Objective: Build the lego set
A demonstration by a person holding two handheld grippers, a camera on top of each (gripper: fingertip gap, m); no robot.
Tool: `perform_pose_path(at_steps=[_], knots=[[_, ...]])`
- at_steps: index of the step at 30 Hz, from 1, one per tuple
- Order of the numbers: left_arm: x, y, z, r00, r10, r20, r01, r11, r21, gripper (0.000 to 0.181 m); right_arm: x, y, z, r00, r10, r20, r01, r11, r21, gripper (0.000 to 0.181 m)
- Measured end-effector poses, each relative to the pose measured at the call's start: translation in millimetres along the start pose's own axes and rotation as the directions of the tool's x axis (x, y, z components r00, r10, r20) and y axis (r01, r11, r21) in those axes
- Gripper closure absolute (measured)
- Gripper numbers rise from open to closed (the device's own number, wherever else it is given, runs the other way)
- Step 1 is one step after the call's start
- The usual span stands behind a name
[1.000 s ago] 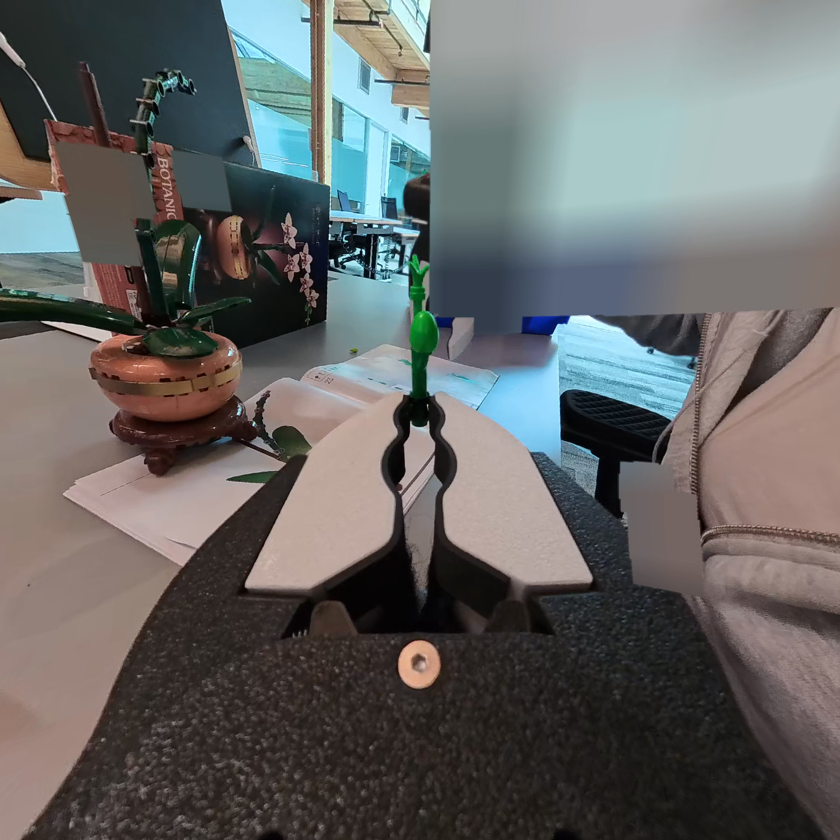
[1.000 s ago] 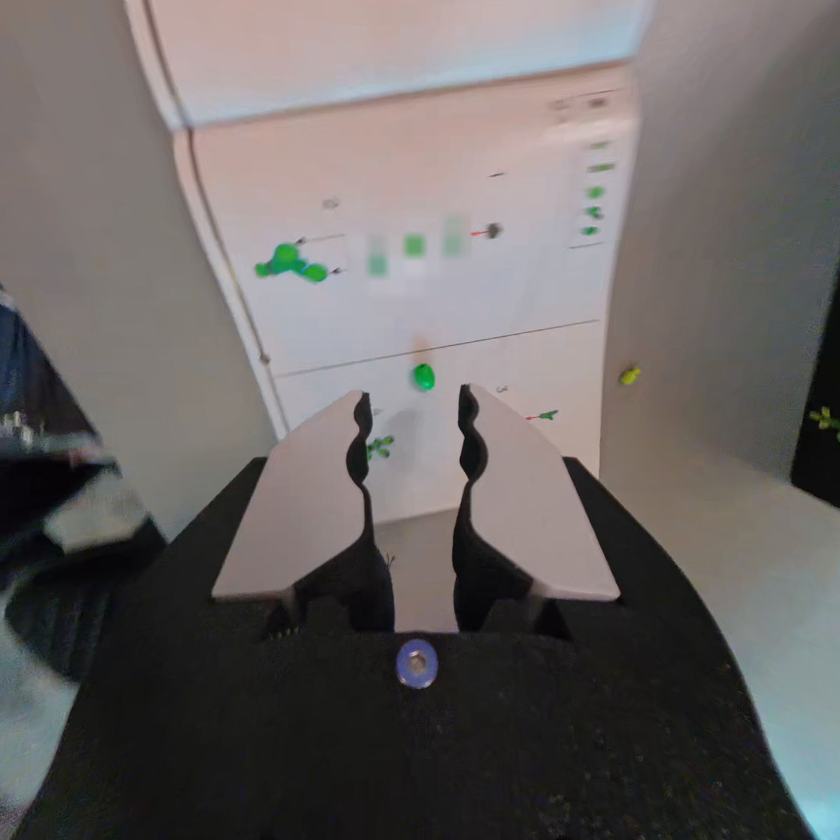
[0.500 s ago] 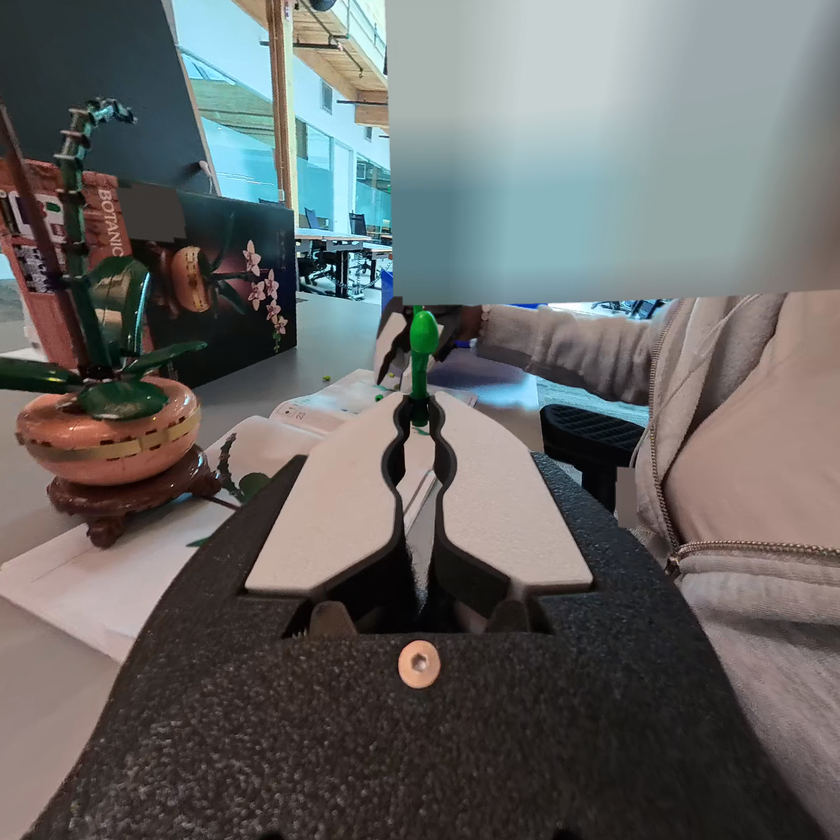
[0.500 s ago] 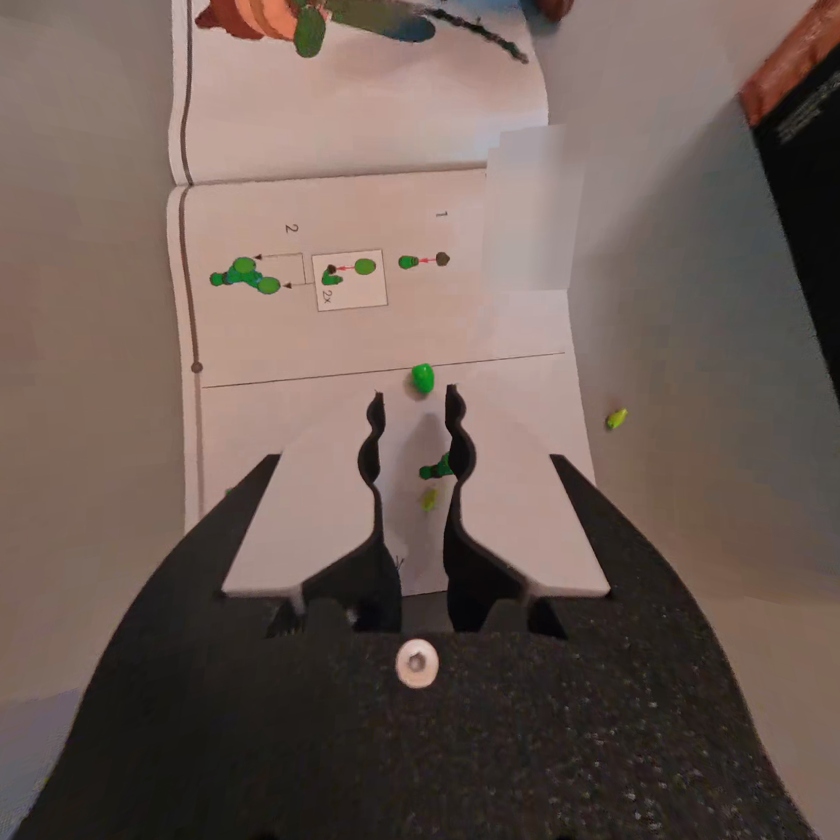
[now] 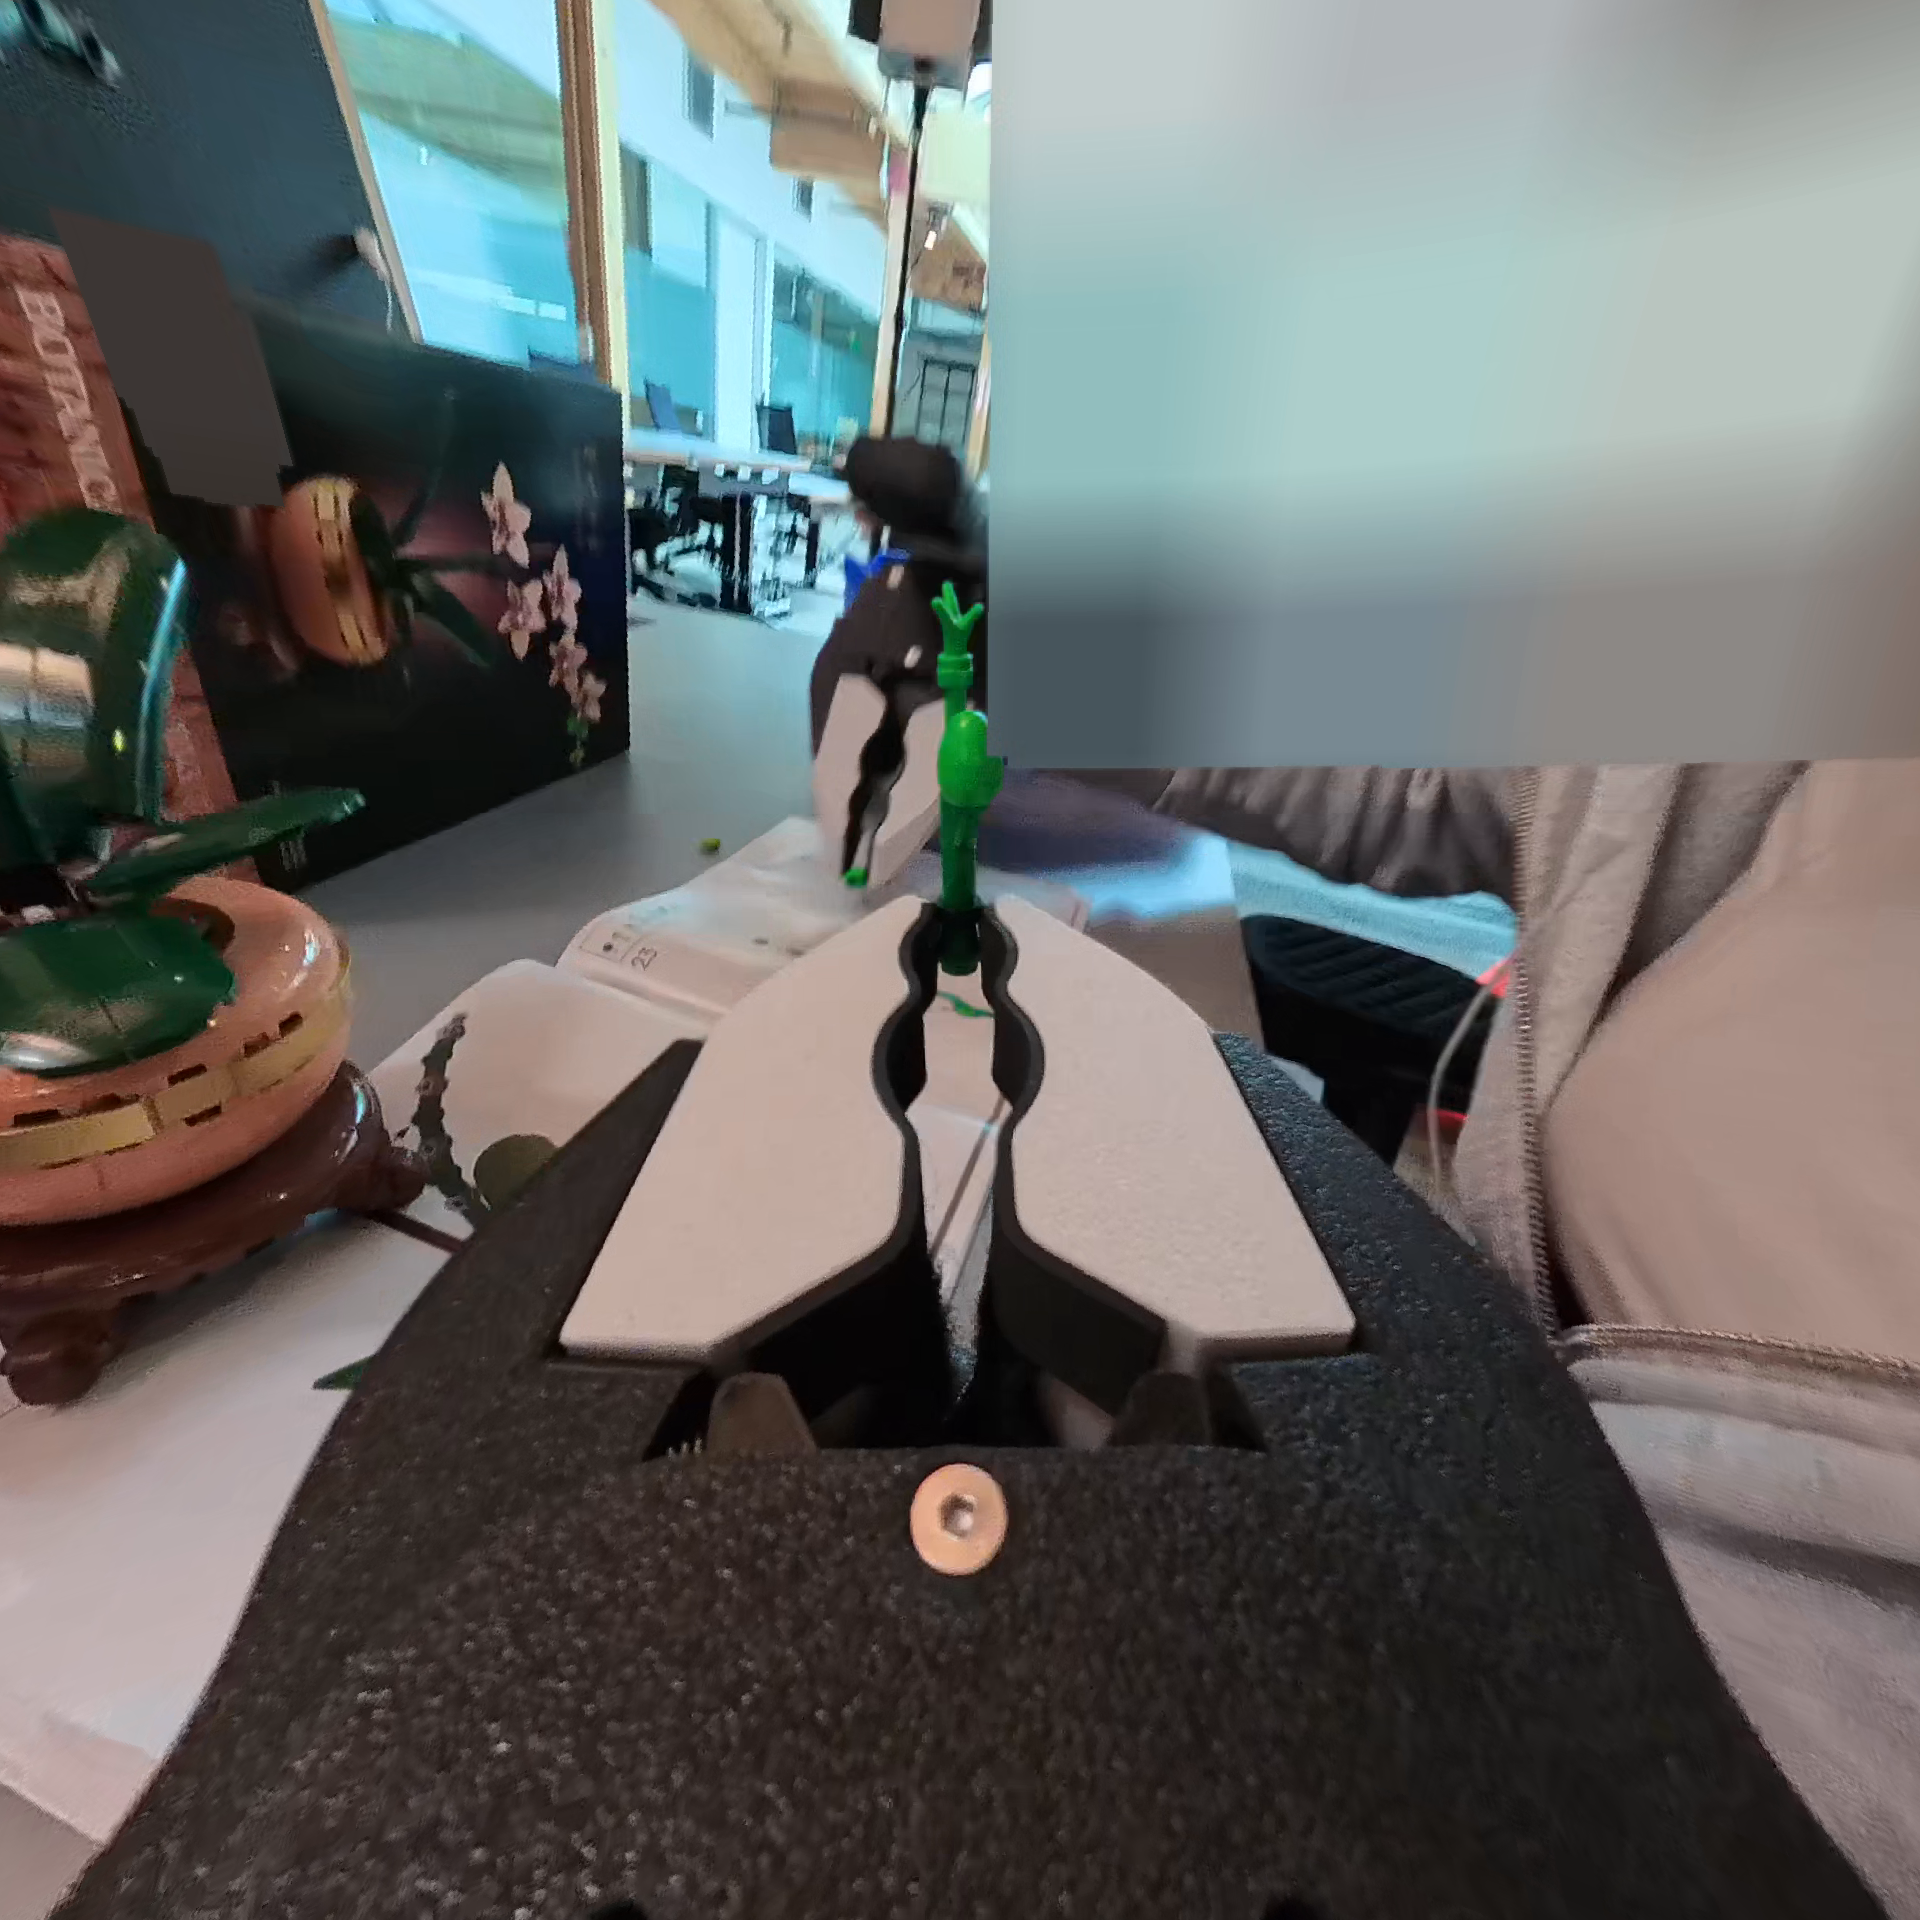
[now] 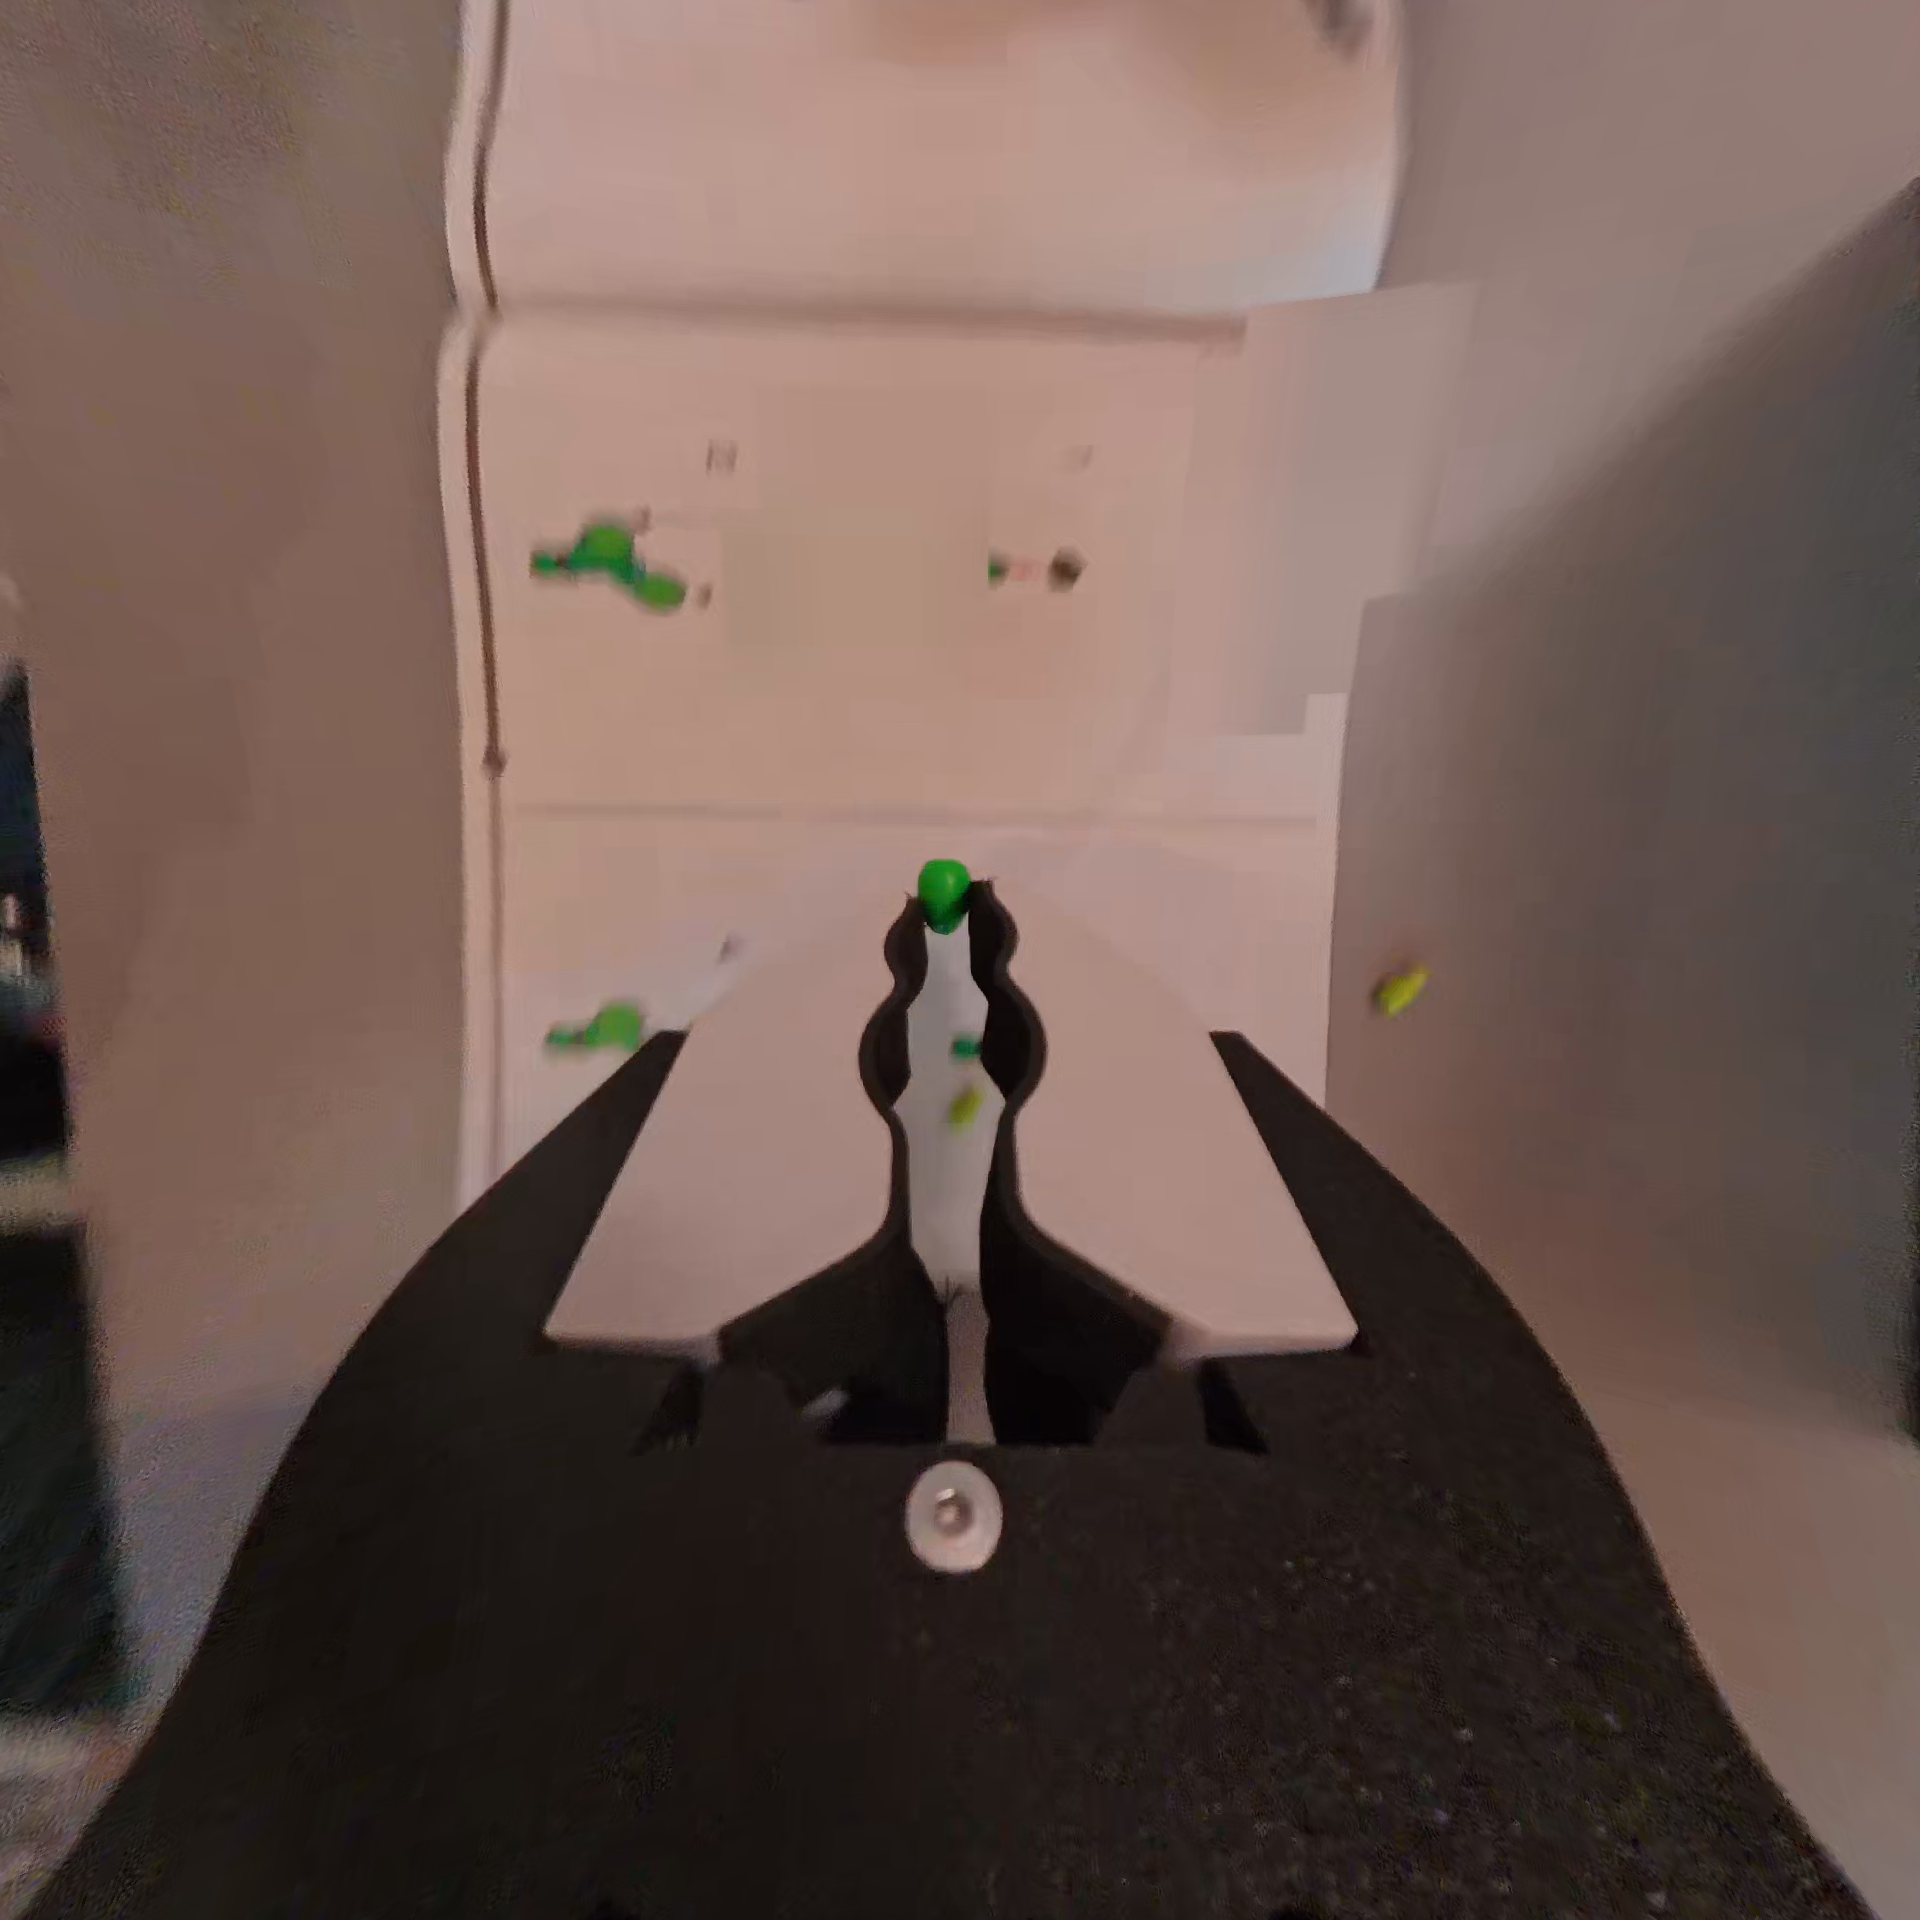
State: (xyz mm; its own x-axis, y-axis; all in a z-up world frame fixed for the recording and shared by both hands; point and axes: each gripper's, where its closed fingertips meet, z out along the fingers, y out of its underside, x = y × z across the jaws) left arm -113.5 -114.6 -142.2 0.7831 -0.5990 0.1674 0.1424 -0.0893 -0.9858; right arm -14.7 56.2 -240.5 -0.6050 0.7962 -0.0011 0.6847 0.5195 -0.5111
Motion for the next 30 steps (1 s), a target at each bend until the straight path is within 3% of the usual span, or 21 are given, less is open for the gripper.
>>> perform_pose_path(at_steps=[1,3,4,8,10,16,22,27,30], knots=[[-1,4,5,1.000,0.004,0.007,-0.003,0.999,-0.037,0.175,-6,12,-9,1.000,-0.025,-0.005,0.024,0.982,-0.185,0.173],[-1,13,12,0.999,0.039,0.012,-0.037,0.994,-0.107,0.175,-24,39,-32,0.998,-0.060,0.013,0.058,0.837,-0.544,0.173],[0,17,15,0.998,0.060,0.016,-0.057,0.989,-0.133,0.175,-37,46,-42,0.998,-0.039,0.046,0.059,0.761,-0.646,0.173],[7,23,20,0.997,0.083,0.000,-0.082,0.984,-0.160,0.175,-61,65,-49,0.996,0.076,0.042,-0.011,0.588,-0.809,0.173],[8,23,19,0.997,0.079,-0.006,-0.079,0.985,-0.156,0.175,-58,71,-42,0.995,0.102,0.018,-0.040,0.541,-0.840,0.173],[3,21,7,0.997,0.079,0.019,-0.076,0.988,-0.133,0.175,-52,66,-25,0.994,0.109,-0.002,-0.057,0.508,-0.859,0.173],[-2,22,1,0.998,0.060,0.024,-0.057,0.991,-0.118,0.175,-52,61,-19,0.994,0.110,0.001,-0.058,0.536,-0.842,0.170],[-3,23,0,0.998,0.054,0.023,-0.051,0.992,-0.116,0.175,-50,64,-25,0.993,0.110,-0.041,-0.097,0.577,-0.811,0.153],[-3,24,1,0.998,0.052,0.024,-0.049,0.992,-0.118,0.175,-47,58,-30,0.990,0.109,-0.090,-0.140,0.680,-0.720,0.151]])
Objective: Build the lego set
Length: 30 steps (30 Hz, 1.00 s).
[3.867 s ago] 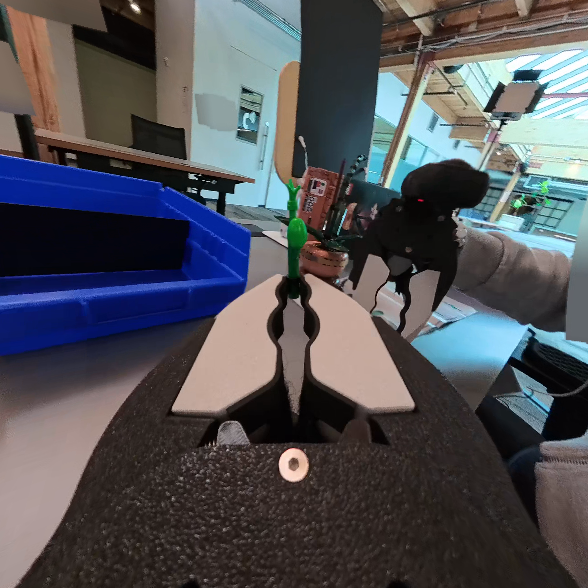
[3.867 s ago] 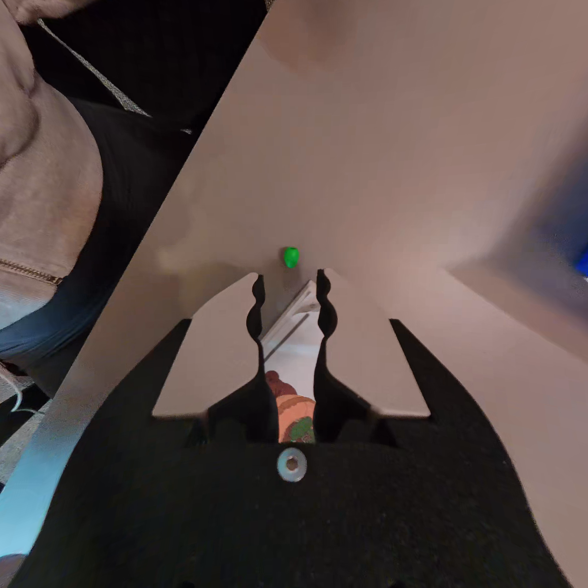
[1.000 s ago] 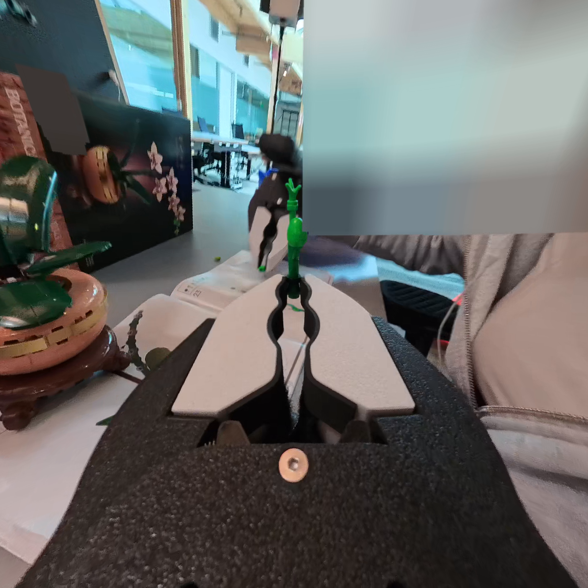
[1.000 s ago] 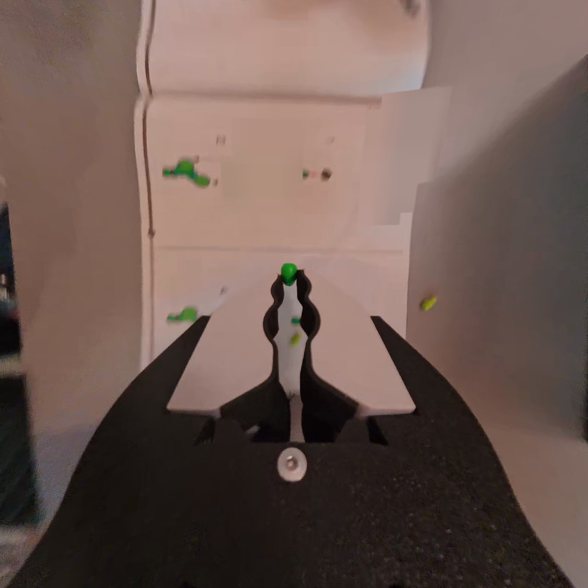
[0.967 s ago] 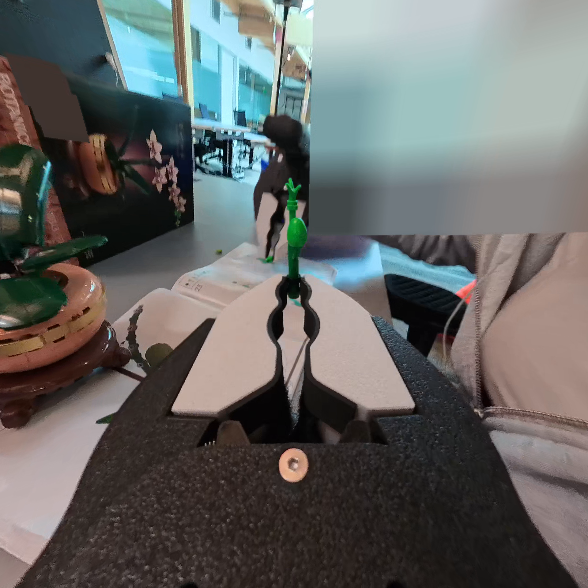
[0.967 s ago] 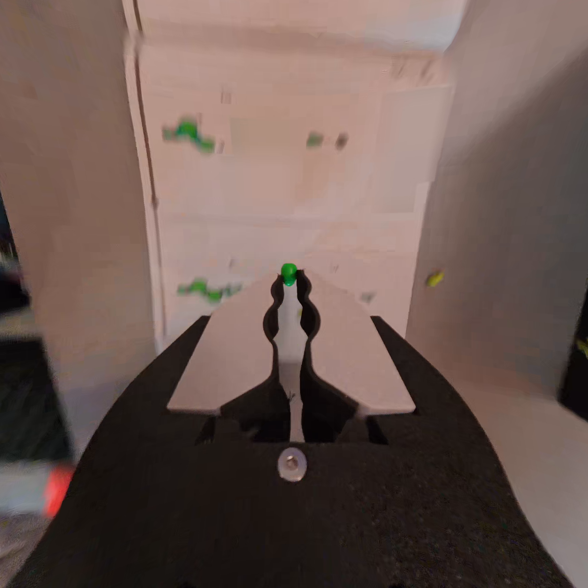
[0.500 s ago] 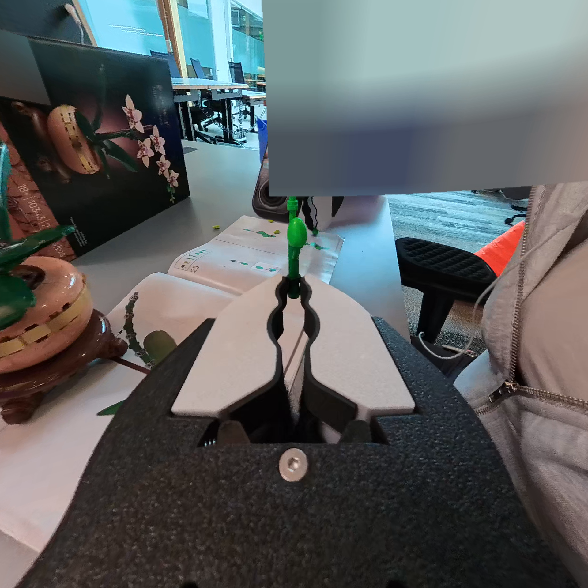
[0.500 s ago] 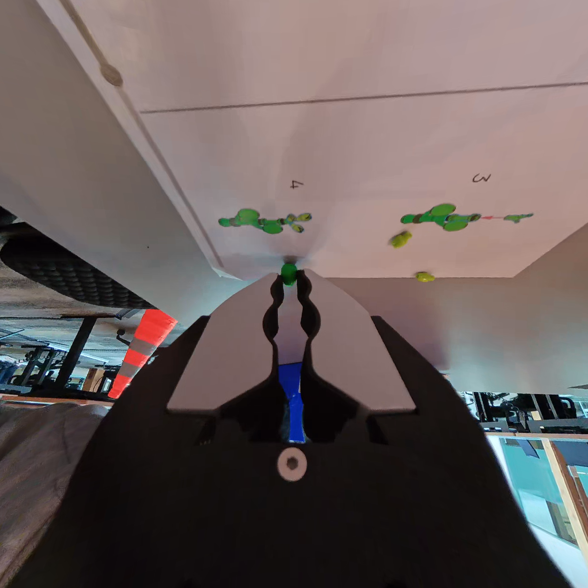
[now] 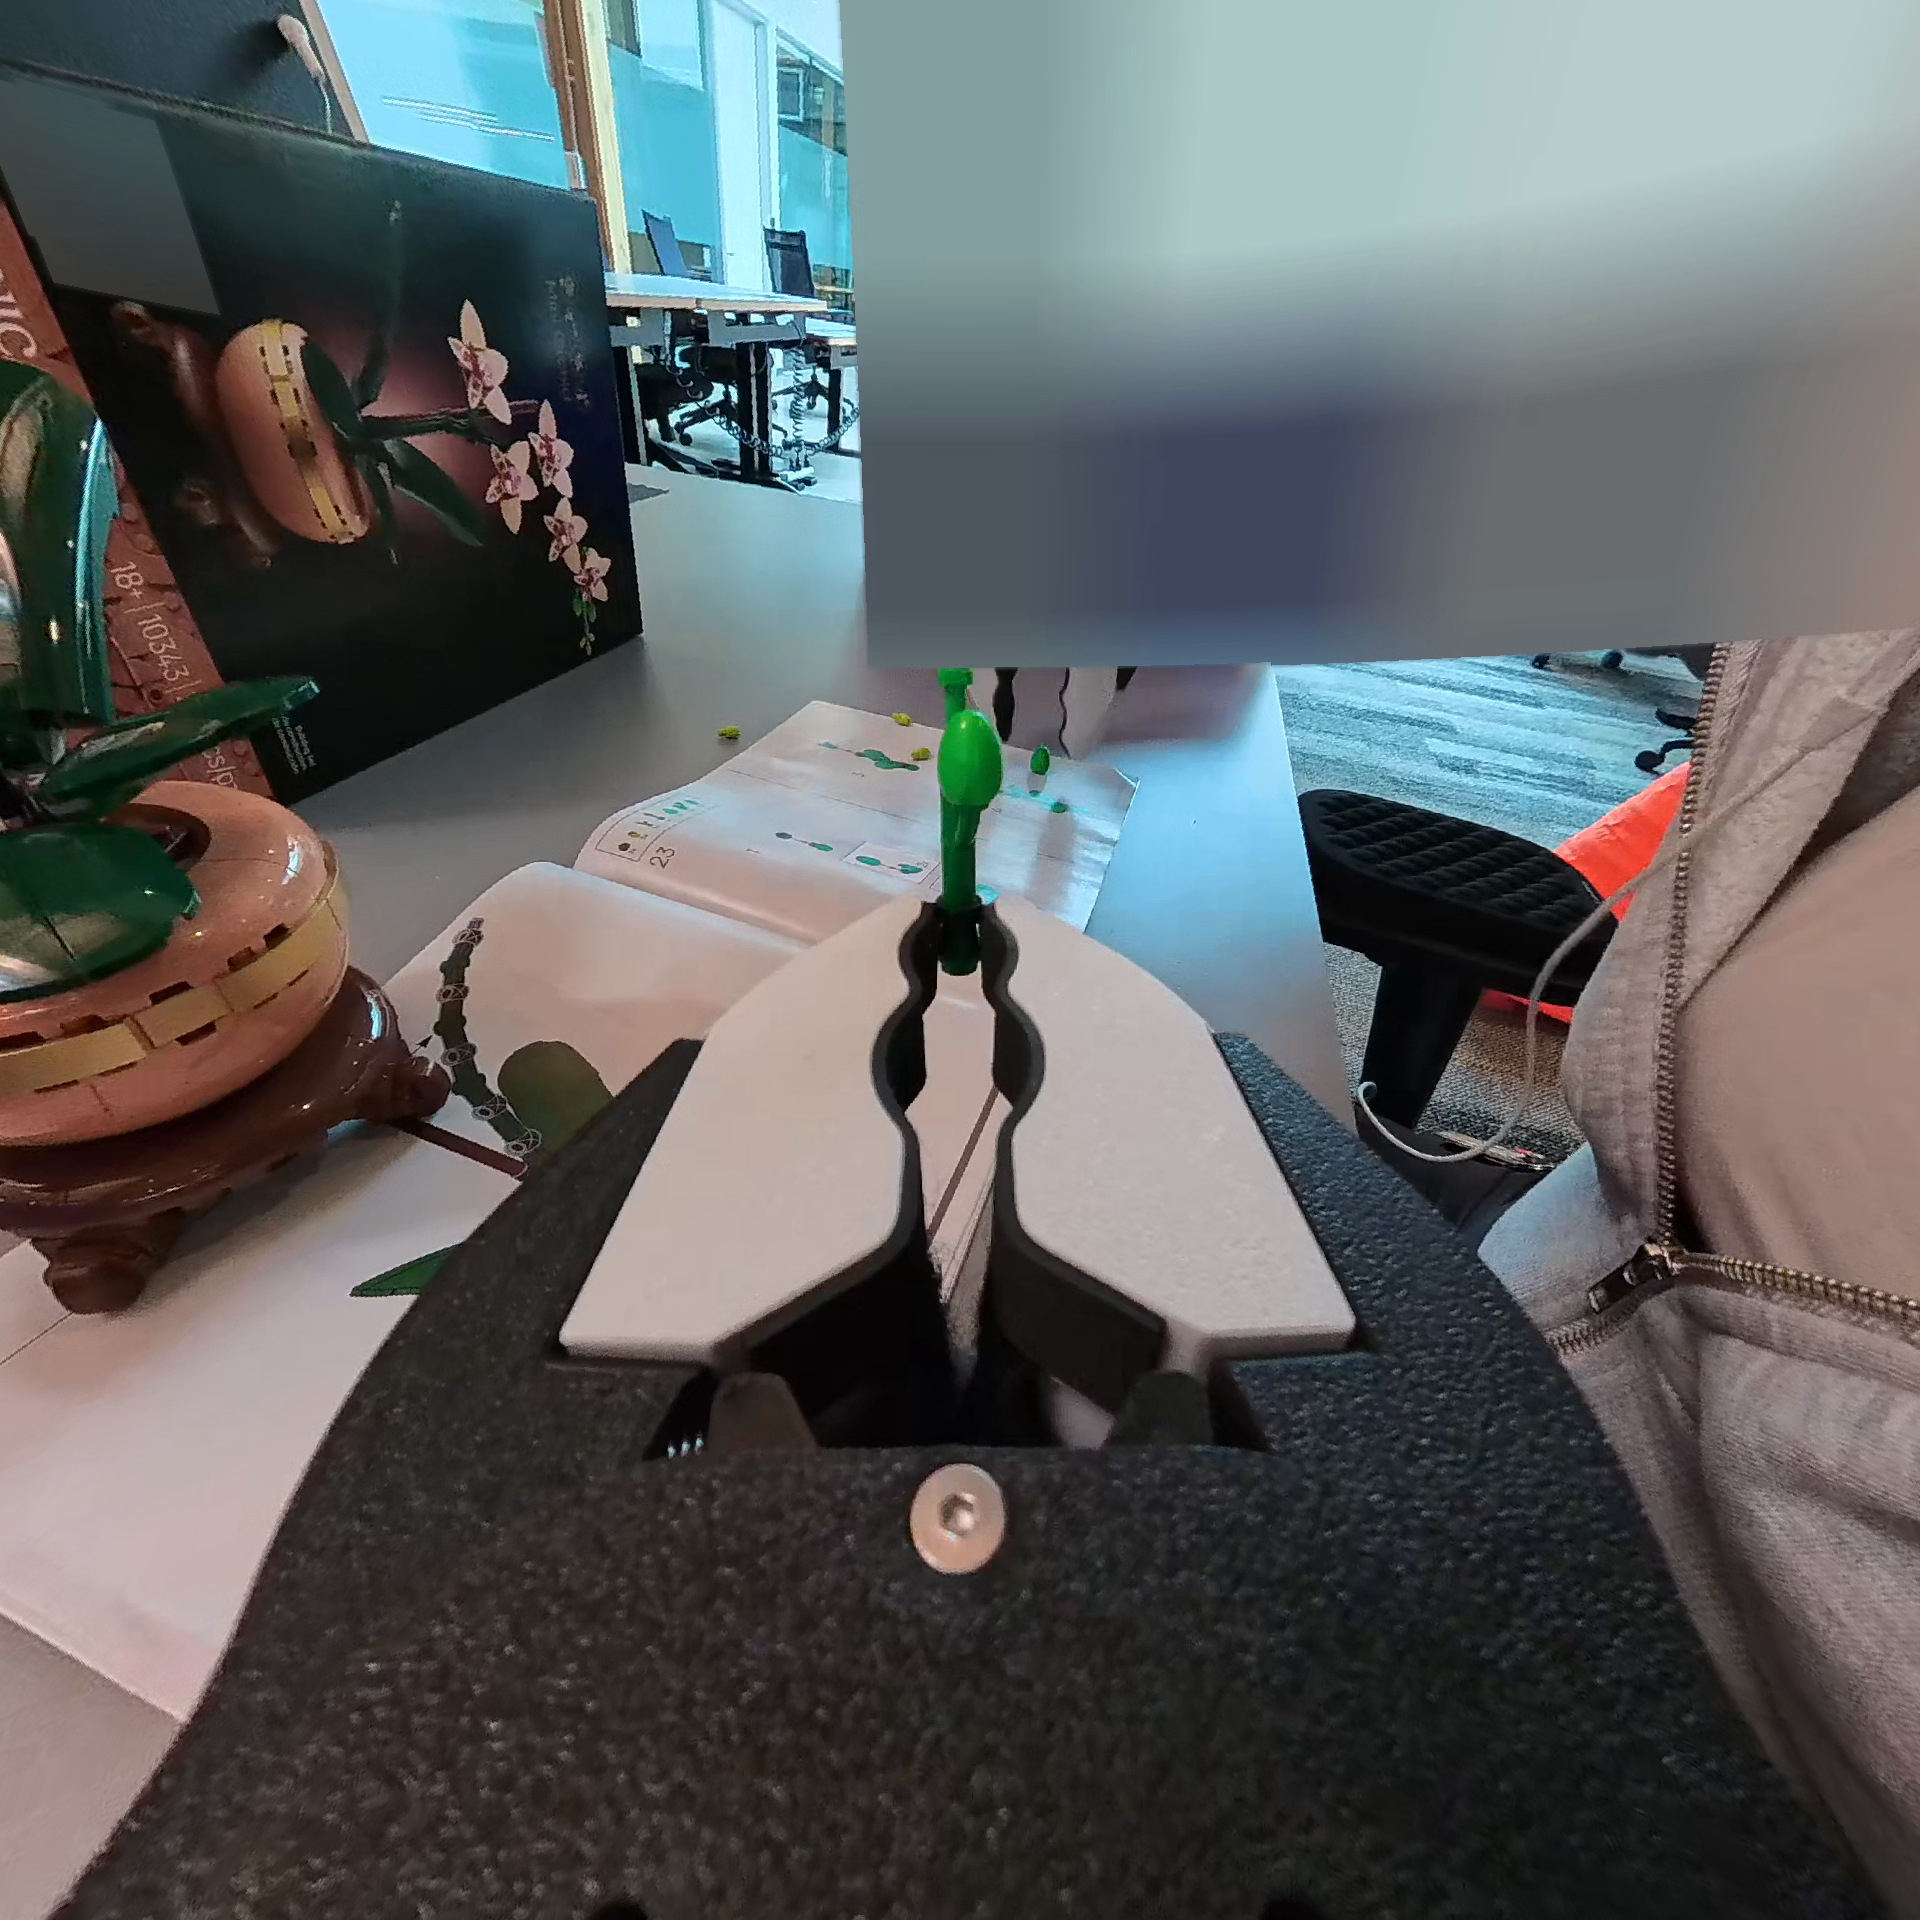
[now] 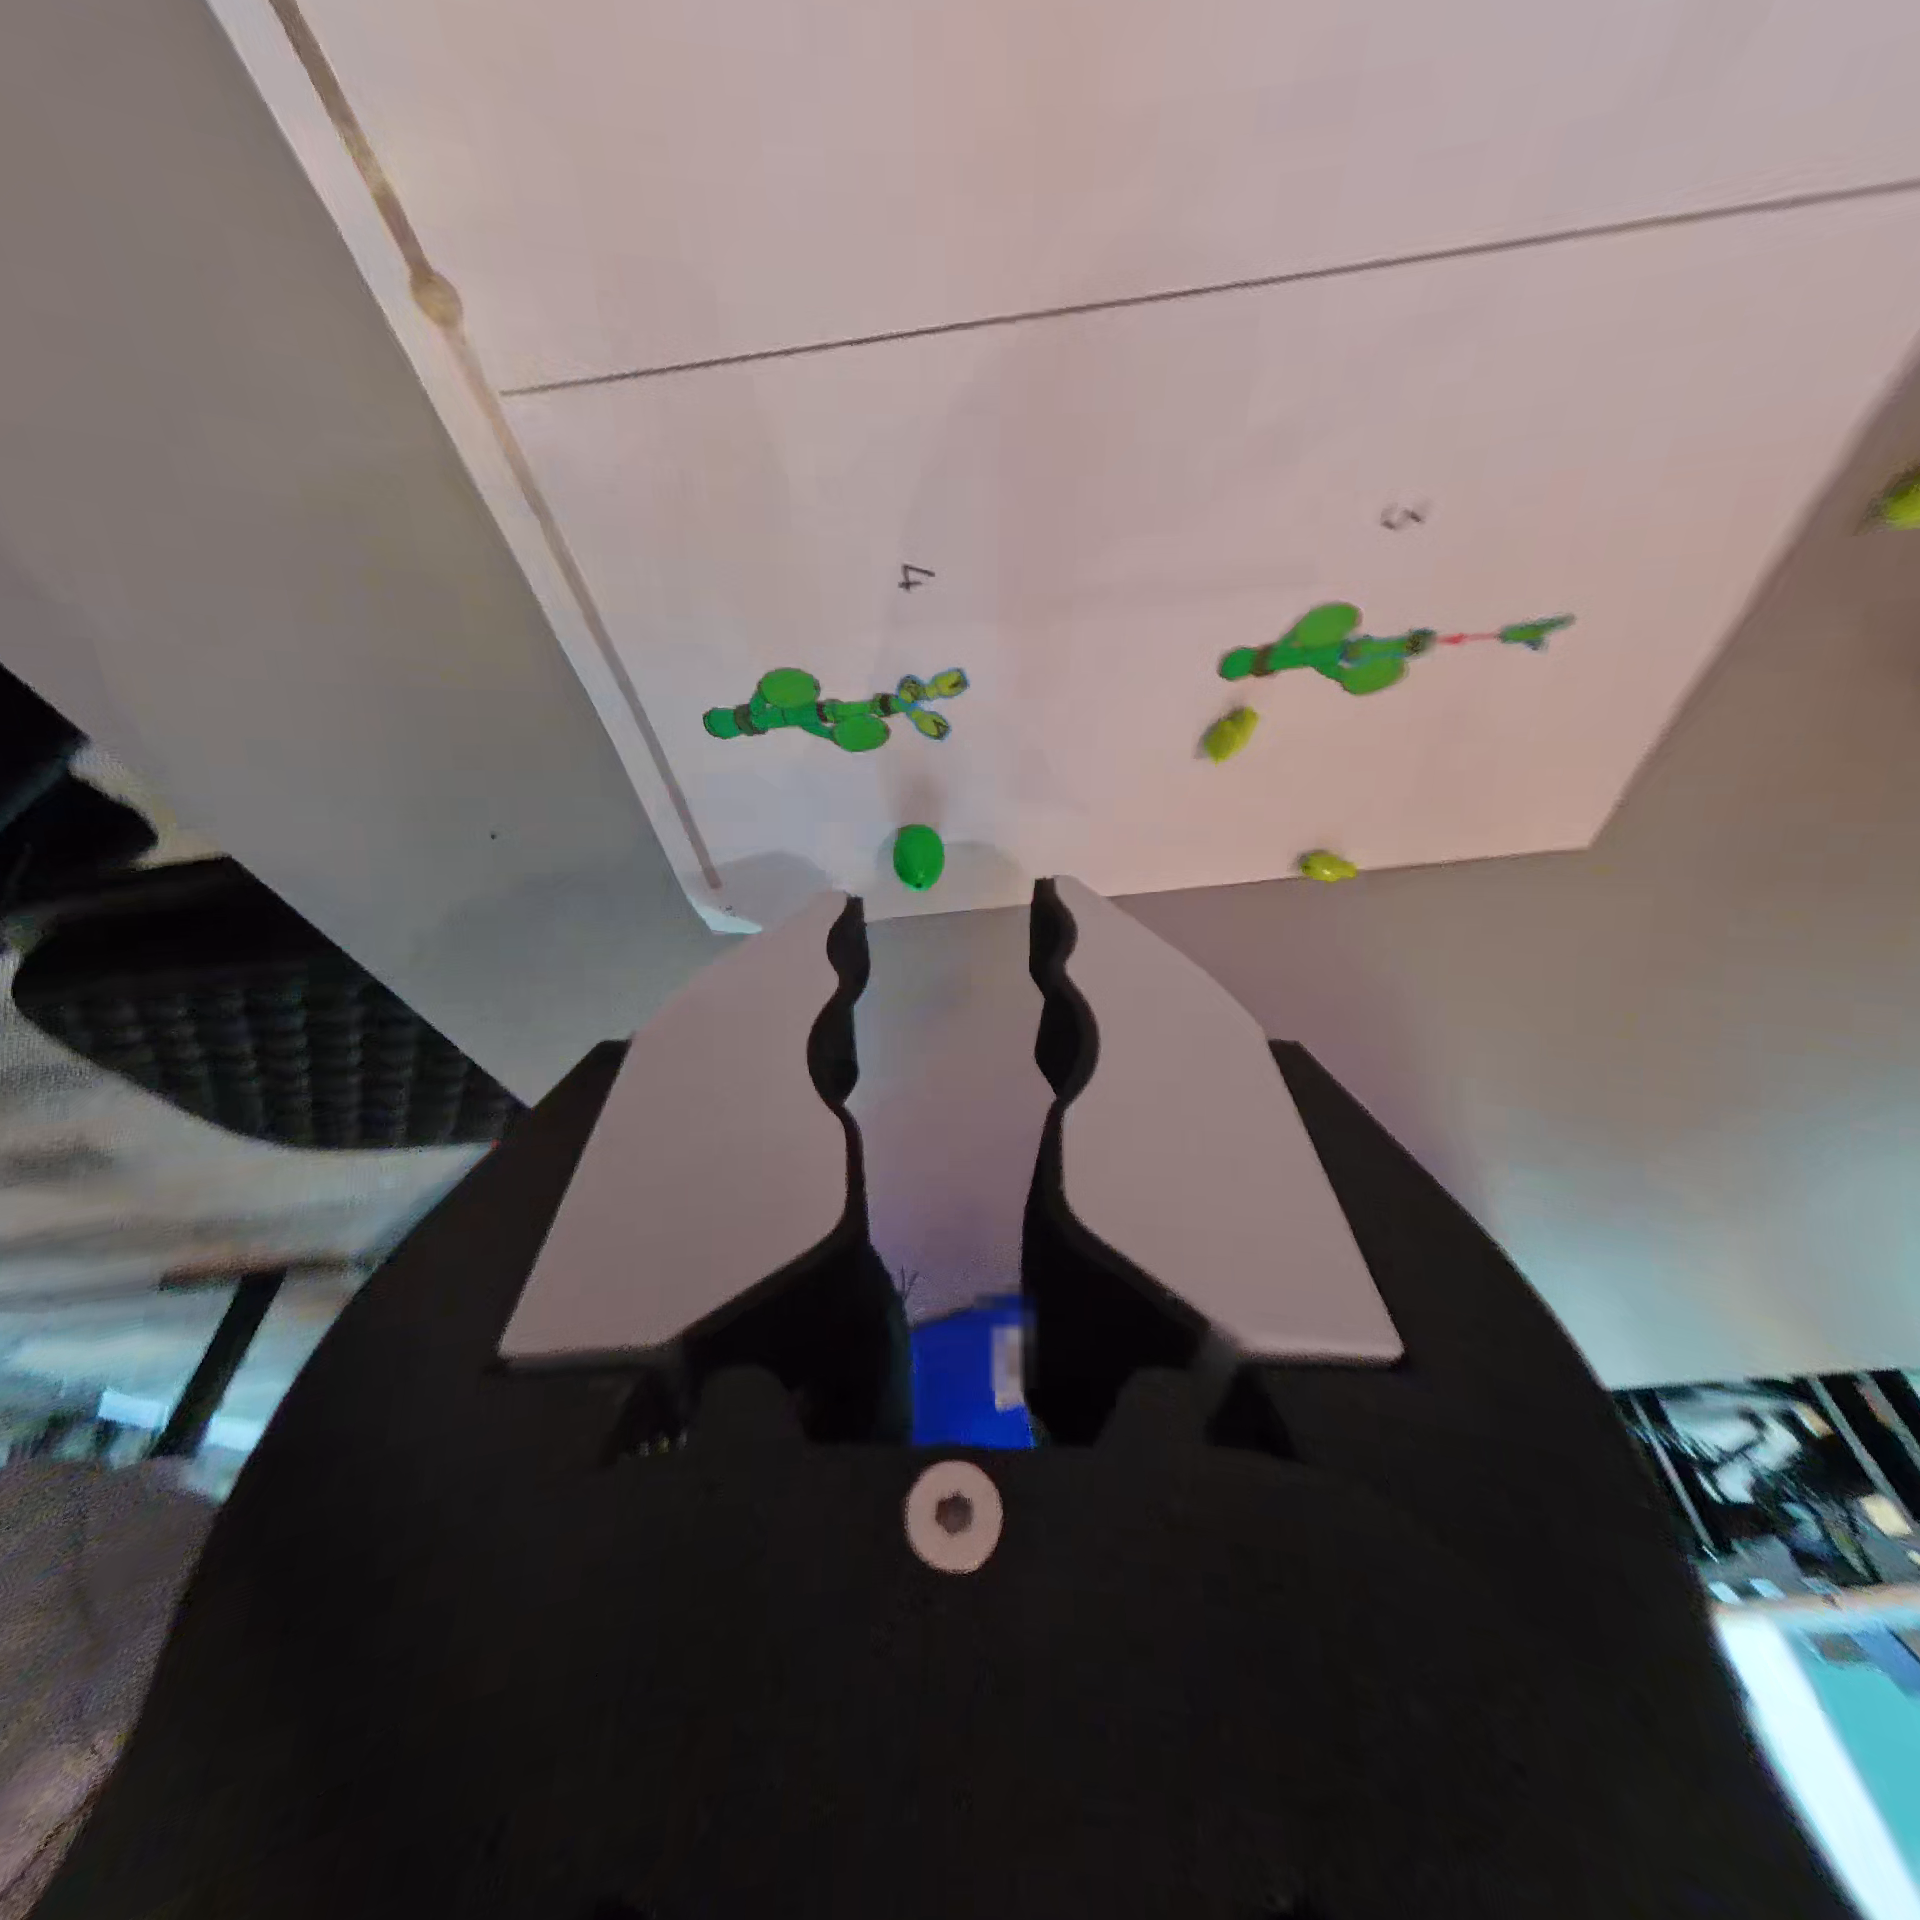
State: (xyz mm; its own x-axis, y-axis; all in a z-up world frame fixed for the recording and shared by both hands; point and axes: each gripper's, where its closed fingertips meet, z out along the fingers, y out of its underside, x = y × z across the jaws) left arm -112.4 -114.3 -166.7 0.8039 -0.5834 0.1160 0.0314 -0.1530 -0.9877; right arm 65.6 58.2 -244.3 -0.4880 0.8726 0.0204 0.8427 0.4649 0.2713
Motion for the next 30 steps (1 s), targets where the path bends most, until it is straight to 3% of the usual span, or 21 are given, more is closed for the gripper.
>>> perform_pose_path(at_steps=[3,5,7,8,9,11,12,15,22,25,28,30], knots=[[1,0,1,1.000,-0.003,-0.003,0.003,1.000,0.001,0.175,9,-9,-14,0.994,0.105,-0.035,-0.089,0.947,0.310,0.131],[2,0,4,1.000,-0.013,-0.010,0.013,1.000,0.005,0.175,6,-20,-30,0.985,0.166,0.052,-0.165,0.787,0.594,0.111],[6,-2,7,0.999,-0.032,-0.024,0.032,0.999,0.023,0.175,2,-17,-37,0.973,0.198,0.120,-0.221,0.639,0.737,0.096],[7,-3,10,0.999,-0.043,-0.031,0.044,0.999,0.029,0.175,0,-13,-33,0.970,0.202,0.137,-0.234,0.612,0.755,0.095],[8,-2,14,0.998,-0.055,-0.032,0.056,0.998,0.021,0.175,-1,-8,-26,0.967,0.216,0.138,-0.244,0.612,0.752,0.108],[10,5,22,0.998,-0.055,-0.034,0.054,0.998,-0.034,0.175,-1,0,-14,0.973,0.215,0.082,-0.207,0.658,0.724,0.154],[12,8,27,0.999,-0.036,-0.040,0.033,0.997,-0.067,0.175,-2,2,-10,0.980,0.191,0.051,-0.171,0.689,0.704,0.162],[19,20,39,0.998,0.013,-0.066,-0.024,0.986,-0.165,0.175,-5,2,4,0.994,0.109,0.016,-0.095,0.777,0.623,0.148],[26,31,58,0.993,0.049,-0.109,-0.075,0.965,-0.252,0.175,-4,-6,8,1.000,-0.003,0.021,-0.009,0.808,0.589,0.158],[25,31,59,0.993,0.037,-0.113,-0.065,0.965,-0.255,0.175,-5,-10,8,0.999,-0.027,0.018,0.011,0.806,0.592,0.171],[24,30,60,0.994,0.028,-0.109,-0.055,0.966,-0.253,0.175,-5,-11,8,1.000,-0.025,0.012,0.012,0.802,0.597,0.173],[24,31,60,0.994,0.021,-0.103,-0.047,0.967,-0.252,0.175,-6,-22,-11,1.000,0.000,0.019,-0.013,0.728,0.686,0.173]])
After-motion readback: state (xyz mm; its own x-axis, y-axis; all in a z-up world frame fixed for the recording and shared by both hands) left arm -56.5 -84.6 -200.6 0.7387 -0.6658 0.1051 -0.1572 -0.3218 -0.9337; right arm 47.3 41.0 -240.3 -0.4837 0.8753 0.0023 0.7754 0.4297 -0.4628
